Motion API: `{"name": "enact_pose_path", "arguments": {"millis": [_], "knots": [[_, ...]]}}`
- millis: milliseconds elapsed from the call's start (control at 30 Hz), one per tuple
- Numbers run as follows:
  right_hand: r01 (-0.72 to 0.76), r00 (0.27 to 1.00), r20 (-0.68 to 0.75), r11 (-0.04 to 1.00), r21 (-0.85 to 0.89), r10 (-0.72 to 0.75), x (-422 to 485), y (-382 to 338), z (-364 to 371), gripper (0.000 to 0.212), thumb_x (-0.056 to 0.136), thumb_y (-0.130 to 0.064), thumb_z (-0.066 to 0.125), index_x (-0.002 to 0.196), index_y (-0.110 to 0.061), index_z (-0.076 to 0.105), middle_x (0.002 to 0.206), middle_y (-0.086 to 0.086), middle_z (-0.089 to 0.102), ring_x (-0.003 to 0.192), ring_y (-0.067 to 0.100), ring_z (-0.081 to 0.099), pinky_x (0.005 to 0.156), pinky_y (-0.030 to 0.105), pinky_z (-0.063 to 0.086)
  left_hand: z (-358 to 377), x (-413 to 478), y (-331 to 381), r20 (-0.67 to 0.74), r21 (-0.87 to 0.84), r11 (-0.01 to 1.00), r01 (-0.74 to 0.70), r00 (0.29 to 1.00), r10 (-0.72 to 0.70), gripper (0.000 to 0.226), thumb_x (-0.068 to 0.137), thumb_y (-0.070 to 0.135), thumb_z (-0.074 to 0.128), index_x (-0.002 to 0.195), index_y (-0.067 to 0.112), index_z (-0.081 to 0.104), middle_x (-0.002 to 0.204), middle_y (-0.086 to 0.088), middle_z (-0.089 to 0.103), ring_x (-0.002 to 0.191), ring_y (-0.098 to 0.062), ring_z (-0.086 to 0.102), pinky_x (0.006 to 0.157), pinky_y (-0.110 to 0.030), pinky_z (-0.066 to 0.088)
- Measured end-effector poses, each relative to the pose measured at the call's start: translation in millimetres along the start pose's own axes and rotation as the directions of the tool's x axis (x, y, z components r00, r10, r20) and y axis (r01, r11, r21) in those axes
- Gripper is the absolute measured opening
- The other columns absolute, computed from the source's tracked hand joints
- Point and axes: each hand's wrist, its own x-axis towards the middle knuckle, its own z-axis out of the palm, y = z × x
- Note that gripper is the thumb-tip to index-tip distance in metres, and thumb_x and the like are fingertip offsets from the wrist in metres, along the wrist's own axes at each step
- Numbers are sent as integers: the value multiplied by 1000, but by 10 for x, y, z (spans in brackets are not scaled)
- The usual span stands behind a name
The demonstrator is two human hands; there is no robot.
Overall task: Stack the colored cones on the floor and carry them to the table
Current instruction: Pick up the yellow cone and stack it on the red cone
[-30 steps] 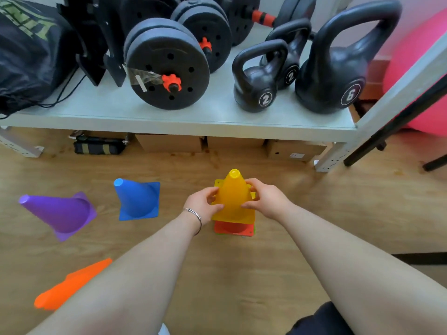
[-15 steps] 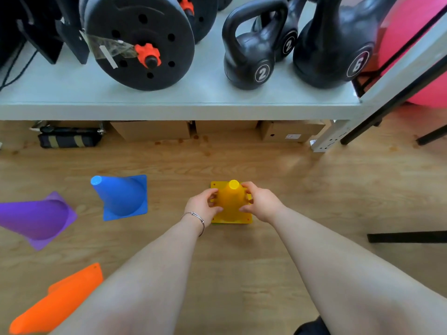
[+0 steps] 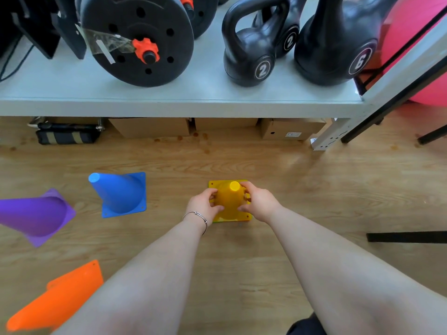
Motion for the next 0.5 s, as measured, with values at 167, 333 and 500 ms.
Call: {"name": "enact_pose_path", "arguments": {"millis": [167,333,500], "knots": [[69,997,-30,983,-173,-75,-49,0,-58,74,86,-36,71,149,-27,31,127,14,59,115,35,57,87,38,47,-34,-39,99,12,280,959,-41,999,39,59,83,35,68,136,23,46,129,-5,61,116,-25,59,96,-35,48],[138,959,-149,856,-498,-241,-207,3,-252,67,95,-28,60,153,-23,26,153,12,41,145,31,33,118,45,26,-106,-176,278,-59,603,795,-71,989,134,61,91,42,52,144,23,27,144,-6,43,126,-30,46,99,-42,40],[87,870,-398,886,-455,-290,-367,-200,-527,61,100,-25,49,153,-16,23,162,12,24,152,29,14,122,46,15,-337,-392,519,-255,656,755,25,948,190,69,92,44,49,148,19,19,157,-9,25,144,-27,25,117,-44,19]]}}
